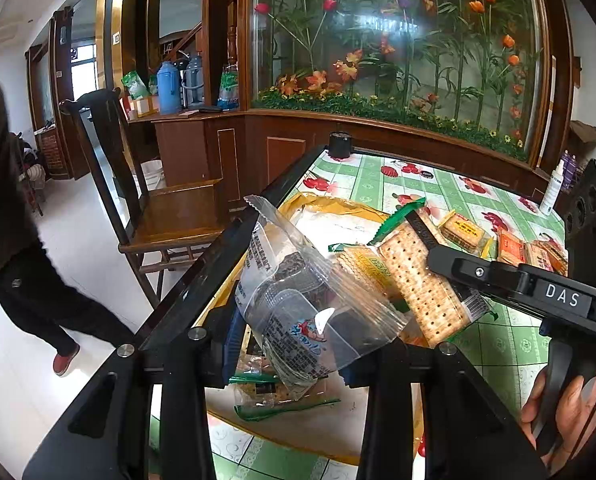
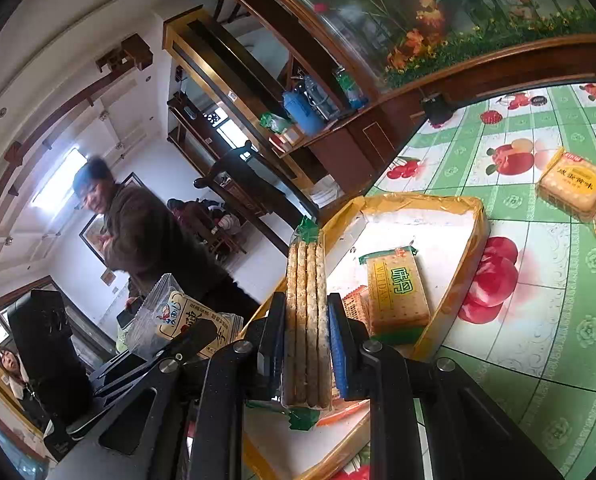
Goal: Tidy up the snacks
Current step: 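Carry the long cracker pack and clear bag over the white tray with both tools, then lower both held items into the white tray and open both tools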
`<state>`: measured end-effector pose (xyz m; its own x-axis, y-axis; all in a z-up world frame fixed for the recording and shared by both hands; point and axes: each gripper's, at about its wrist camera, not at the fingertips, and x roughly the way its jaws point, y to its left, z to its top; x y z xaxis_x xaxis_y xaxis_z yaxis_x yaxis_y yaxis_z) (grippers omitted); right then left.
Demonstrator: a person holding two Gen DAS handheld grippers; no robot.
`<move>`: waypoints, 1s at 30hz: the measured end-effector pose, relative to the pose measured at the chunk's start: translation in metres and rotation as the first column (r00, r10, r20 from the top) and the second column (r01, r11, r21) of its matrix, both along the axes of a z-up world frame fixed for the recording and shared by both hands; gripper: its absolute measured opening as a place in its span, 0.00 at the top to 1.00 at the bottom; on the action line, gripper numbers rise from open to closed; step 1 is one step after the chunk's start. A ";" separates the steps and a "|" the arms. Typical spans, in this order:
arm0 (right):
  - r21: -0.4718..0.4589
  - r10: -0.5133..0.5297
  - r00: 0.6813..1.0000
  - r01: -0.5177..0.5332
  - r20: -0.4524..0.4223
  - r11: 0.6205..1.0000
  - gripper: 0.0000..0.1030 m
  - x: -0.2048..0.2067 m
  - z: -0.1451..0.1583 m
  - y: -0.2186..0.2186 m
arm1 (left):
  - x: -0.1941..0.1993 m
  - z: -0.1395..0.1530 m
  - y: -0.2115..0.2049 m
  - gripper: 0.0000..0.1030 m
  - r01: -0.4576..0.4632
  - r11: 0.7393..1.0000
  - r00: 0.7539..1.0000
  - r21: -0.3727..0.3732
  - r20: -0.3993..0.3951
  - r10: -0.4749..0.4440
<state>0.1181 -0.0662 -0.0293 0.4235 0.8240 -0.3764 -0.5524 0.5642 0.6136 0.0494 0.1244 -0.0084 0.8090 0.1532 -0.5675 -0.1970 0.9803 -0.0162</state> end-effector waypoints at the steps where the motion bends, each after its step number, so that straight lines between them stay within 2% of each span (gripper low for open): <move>1: -0.002 -0.002 1.000 0.002 -0.001 1.000 0.81 0.001 -0.001 0.001 | 0.001 -0.001 0.000 0.65 0.000 1.000 1.000 0.001 -0.003 0.000; 17: -0.007 -0.029 0.999 0.029 -0.046 1.000 0.81 0.017 -0.014 0.005 | 0.009 -0.012 0.001 0.65 0.003 1.000 0.999 -0.006 -0.034 -0.003; 30: -0.035 0.003 0.998 -0.005 -0.057 0.999 0.81 0.019 -0.022 0.020 | 0.016 -0.015 -0.004 0.65 0.005 1.000 0.999 0.022 -0.041 -0.004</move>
<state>0.1373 -0.0463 -0.0510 0.3977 0.8113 -0.4285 -0.5195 0.5841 0.6237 0.0654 0.1203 -0.0233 0.7859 0.1625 -0.5966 -0.1929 0.9811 0.0131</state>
